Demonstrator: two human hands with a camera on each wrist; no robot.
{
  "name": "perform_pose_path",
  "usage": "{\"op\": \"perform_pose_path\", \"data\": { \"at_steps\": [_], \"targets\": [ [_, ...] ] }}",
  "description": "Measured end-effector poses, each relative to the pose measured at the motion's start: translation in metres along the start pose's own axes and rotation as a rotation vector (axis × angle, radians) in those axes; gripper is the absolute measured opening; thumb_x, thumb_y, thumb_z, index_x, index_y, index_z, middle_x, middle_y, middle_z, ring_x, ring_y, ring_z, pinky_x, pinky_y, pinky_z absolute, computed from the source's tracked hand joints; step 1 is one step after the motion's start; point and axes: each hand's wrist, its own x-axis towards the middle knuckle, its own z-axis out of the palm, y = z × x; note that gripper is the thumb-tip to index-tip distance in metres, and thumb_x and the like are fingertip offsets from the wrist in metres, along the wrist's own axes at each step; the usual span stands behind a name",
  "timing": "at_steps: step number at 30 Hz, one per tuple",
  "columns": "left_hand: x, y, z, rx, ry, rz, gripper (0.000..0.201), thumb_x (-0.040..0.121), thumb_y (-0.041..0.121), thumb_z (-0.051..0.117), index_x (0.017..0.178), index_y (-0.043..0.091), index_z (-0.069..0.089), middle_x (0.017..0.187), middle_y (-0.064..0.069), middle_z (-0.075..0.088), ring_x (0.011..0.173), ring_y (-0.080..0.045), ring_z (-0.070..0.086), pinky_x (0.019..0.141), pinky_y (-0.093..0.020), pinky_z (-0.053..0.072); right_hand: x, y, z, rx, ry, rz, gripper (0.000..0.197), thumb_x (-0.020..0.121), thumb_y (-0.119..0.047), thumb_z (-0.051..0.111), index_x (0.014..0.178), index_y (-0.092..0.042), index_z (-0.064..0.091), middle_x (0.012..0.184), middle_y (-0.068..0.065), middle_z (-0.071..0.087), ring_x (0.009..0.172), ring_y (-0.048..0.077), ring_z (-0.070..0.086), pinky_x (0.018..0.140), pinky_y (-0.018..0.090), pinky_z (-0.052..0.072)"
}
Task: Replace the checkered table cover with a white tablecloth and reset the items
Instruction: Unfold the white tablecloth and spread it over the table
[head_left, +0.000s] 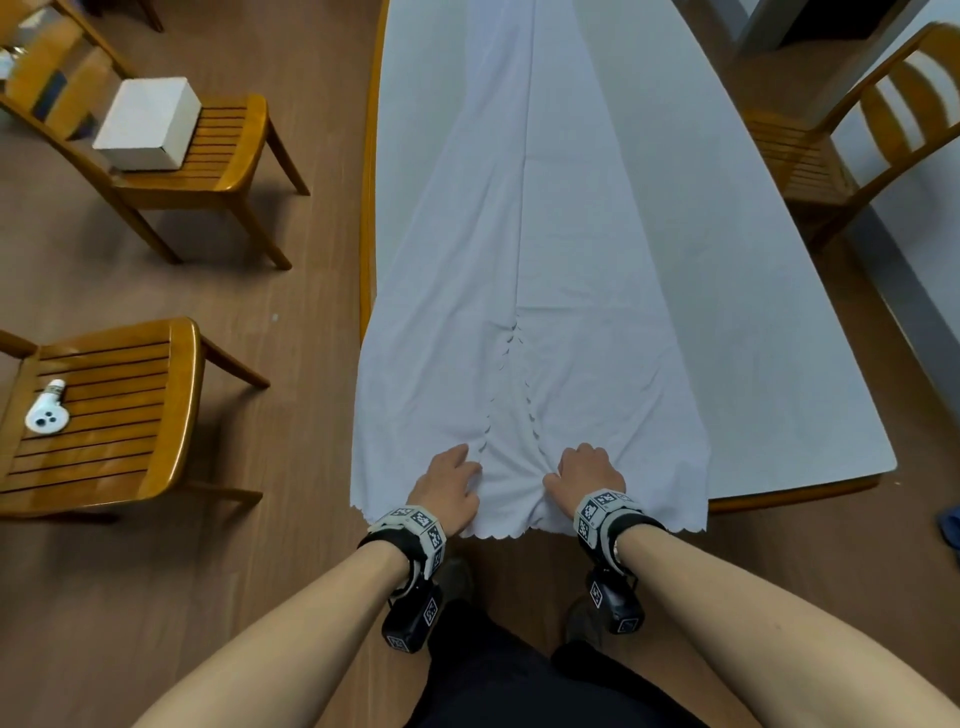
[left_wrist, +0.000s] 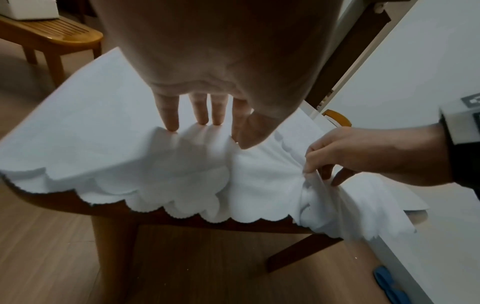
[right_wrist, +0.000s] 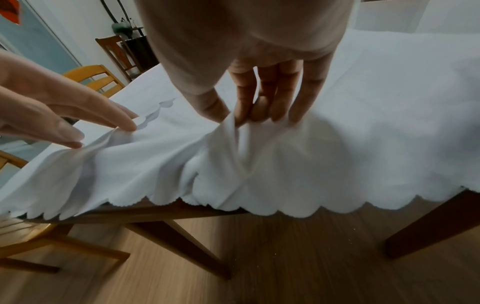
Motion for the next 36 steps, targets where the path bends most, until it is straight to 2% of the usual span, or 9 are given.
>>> {"op": "perform_pose_path", "data": {
  "at_steps": [2,4,6,9,13,19,24,31,36],
  "targets": [
    [0.001,0.012,0.001,0.064,0.003,-0.041,0.048,0.094,0.02,0.047,0.142,0.018,0.046,0.163,-0.003,0.016,0.147,-0.025,0.015,0.116,-0.039,0.027,0.002,0.015,-0.002,0.111,0.013,-0.062,0.017,0.093,-0.033,0.047,0.097,-0.02,0.057,0.107,0.001,0.054,0.107,0.022,0.051,0.086,0.035,0.048],
    [0.004,0.024,0.001,0.151,0.006,-0.111,0.048,0.093,0.022,0.046,0.141,0.018,0.045,0.161,-0.002,0.019,0.144,-0.026,0.021,0.112,-0.042,0.031,0.0,0.034,-0.006,0.277,0.029,-0.098,0.014,0.094,-0.029,0.051,0.084,-0.021,0.057,0.095,-0.003,0.058,0.091,0.019,0.058,0.077,0.032,0.049],
    [0.006,0.038,0.001,0.205,0.004,-0.197,0.046,0.093,0.024,0.046,0.138,0.017,0.046,0.156,-0.003,0.027,0.139,-0.028,0.031,0.108,-0.044,0.035,-0.003,0.056,-0.013,0.415,0.062,-0.089,0.015,0.094,-0.028,0.054,0.082,-0.021,0.06,0.088,-0.005,0.062,0.08,0.016,0.059,0.069,0.028,0.045],
    [0.006,0.063,0.002,0.202,-0.019,-0.338,0.043,0.094,0.026,0.043,0.136,0.015,0.047,0.145,-0.007,0.037,0.129,-0.031,0.04,0.105,-0.045,0.038,-0.005,0.092,-0.031,0.53,0.106,-0.055,0.013,0.092,-0.027,0.055,0.082,-0.023,0.062,0.084,-0.005,0.065,0.076,0.014,0.06,0.063,0.027,0.043],
    [0.01,0.102,0.01,0.197,0.004,-0.406,0.042,0.097,0.027,0.04,0.137,0.015,0.047,0.141,-0.011,0.043,0.128,-0.031,0.044,0.104,-0.044,0.038,-0.003,0.14,-0.058,0.635,0.172,-0.014,0.013,0.09,-0.026,0.054,0.083,-0.021,0.064,0.081,-0.004,0.065,0.077,0.018,0.061,0.066,0.029,0.044],
    [0.026,0.18,0.029,0.099,-0.045,-0.315,0.048,0.095,0.025,0.044,0.141,0.015,0.045,0.145,-0.01,0.043,0.129,-0.029,0.047,0.106,-0.039,0.041,0.001,0.214,-0.096,0.819,0.321,0.034,0.014,0.095,-0.023,0.054,0.095,-0.016,0.066,0.09,0.001,0.065,0.085,0.022,0.059,0.073,0.028,0.041],
    [0.057,0.24,0.042,0.024,-0.061,-0.224,0.046,0.095,0.022,0.044,0.141,0.016,0.046,0.148,-0.009,0.041,0.133,-0.026,0.044,0.109,-0.035,0.036,0.013,0.26,-0.118,0.883,0.409,0.104,0.014,0.097,-0.024,0.05,0.096,-0.017,0.061,0.092,0.003,0.062,0.086,0.026,0.058,0.074,0.03,0.041],
    [0.142,0.3,0.044,-0.081,-0.041,-0.13,0.048,0.095,0.02,0.047,0.142,0.013,0.045,0.149,-0.009,0.039,0.133,-0.027,0.044,0.109,-0.034,0.035,0.053,0.321,-0.131,0.821,0.446,0.265,0.017,0.103,-0.026,0.042,0.105,-0.015,0.055,0.092,0.004,0.059,0.084,0.027,0.052,0.072,0.032,0.038],
    [0.204,0.341,0.057,-0.143,0.04,-0.061,0.059,0.094,0.016,0.047,0.149,0.007,0.028,0.157,-0.013,0.021,0.141,-0.031,0.028,0.114,-0.037,0.026,0.077,0.364,-0.141,0.747,0.427,0.366,0.014,0.104,-0.025,0.042,0.102,-0.018,0.053,0.089,0.003,0.058,0.081,0.027,0.054,0.067,0.031,0.037]
  ]
}}
